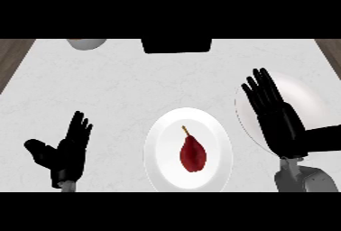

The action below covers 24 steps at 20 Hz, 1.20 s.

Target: Pick the pear from the plate and place it in the plate

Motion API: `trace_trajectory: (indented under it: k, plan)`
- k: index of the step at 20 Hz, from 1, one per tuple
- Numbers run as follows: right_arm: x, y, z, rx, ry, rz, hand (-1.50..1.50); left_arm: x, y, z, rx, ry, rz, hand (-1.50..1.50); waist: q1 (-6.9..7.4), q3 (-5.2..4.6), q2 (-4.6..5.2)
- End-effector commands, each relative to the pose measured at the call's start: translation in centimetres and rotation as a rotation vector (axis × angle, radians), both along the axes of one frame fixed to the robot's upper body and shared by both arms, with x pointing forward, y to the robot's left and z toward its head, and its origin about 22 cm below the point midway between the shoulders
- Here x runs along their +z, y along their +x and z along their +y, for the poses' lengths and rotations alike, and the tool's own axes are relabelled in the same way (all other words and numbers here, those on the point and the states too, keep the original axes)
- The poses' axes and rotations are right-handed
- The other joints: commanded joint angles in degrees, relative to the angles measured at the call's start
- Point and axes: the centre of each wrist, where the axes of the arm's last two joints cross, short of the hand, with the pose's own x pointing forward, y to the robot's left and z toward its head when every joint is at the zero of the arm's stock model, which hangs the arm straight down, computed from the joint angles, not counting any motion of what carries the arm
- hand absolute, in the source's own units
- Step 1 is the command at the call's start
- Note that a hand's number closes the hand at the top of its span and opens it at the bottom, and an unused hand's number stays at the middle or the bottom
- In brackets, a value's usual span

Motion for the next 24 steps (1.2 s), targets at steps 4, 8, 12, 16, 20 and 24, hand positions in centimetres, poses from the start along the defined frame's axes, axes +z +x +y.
trace_trajectory:
  k: [4,8,12,16,20,24]
  plan:
    - [1.6,3.3,1.9,0.352,-0.106,-0.116,1.50,2.8,2.7,2.9,-0.153,0.227,-0.086,0.00,2.59,-1.89,1.47]
    - [7.9,3.8,-1.3,0.346,-0.770,-0.421,1.50,2.8,2.6,2.0,-0.201,0.251,-0.059,0.00,1.22,-3.10,-1.05]
    - [-7.1,2.9,-2.1,0.226,-0.254,-0.261,-1.50,5.0,5.5,3.8,-0.262,0.295,-0.071,0.00,1.22,-1.82,1.44]
    - [-8.2,3.9,-3.1,0.433,-0.449,-0.317,-1.50,6.4,6.3,3.7,-0.265,0.291,-0.069,0.00,1.48,-1.89,1.09]
    - [-8.8,4.8,-2.3,0.495,-0.627,-0.366,-1.50,4.6,5.5,5.0,-0.260,0.284,-0.070,0.00,1.42,-1.96,1.03]
    - [-5.9,4.3,-2.9,0.518,-0.723,-0.360,-1.50,4.0,4.8,4.2,-0.253,0.285,-0.059,0.00,0.66,-2.00,0.68]
